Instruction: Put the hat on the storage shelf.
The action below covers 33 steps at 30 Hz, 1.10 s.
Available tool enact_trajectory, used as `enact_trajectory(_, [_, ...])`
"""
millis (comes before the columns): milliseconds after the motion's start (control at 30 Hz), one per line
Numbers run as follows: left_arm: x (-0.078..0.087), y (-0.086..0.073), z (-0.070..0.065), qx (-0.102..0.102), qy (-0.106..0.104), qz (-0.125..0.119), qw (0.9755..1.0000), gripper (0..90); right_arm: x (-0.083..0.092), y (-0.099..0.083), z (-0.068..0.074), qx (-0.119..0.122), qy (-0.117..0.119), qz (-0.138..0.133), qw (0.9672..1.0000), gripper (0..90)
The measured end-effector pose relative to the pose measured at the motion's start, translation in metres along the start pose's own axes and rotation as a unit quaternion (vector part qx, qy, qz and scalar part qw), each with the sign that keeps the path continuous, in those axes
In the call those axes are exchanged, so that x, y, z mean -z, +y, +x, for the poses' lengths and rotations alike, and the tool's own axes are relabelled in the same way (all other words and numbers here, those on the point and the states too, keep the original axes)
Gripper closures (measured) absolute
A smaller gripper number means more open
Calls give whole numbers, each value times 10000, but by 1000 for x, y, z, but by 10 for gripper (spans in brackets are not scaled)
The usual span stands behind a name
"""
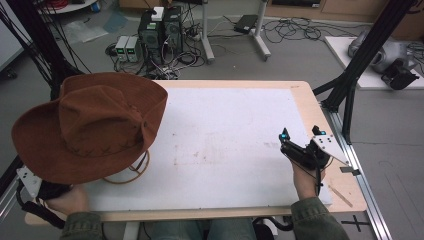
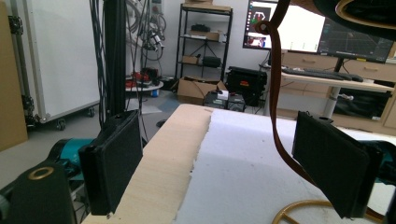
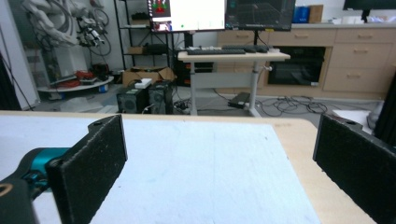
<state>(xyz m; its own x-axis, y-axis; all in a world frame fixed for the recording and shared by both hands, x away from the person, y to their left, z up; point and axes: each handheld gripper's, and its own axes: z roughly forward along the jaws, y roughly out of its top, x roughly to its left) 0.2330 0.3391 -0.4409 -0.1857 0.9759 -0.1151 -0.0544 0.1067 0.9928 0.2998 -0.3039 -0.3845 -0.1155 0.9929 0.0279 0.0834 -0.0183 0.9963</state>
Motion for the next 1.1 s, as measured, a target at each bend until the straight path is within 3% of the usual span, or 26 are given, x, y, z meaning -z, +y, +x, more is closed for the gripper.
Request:
enact_trajectory(267, [0,0,0,-23,-16,-3,10000,166,1,-30,0,200,-153,6,9997,26])
enact_trajectory(400, [0,0,0,-10,-24,-2,10000,165,1,-31,1,230,-176,-13,9996,26])
enact_trajectory(500, [0,0,0,-3,-33,0,10000,166,0,-34,0,106,-127,67,9998,26])
enact_trajectory(900, [-1,0,-1,-10,-34,15,10000,166,-1,-36,0,147,-97,112,9998,26])
enact_trajectory(1100, [-1,0,-1,7,-41,-1,10000,166,0,-37,-3,4,-114,153,9998,26])
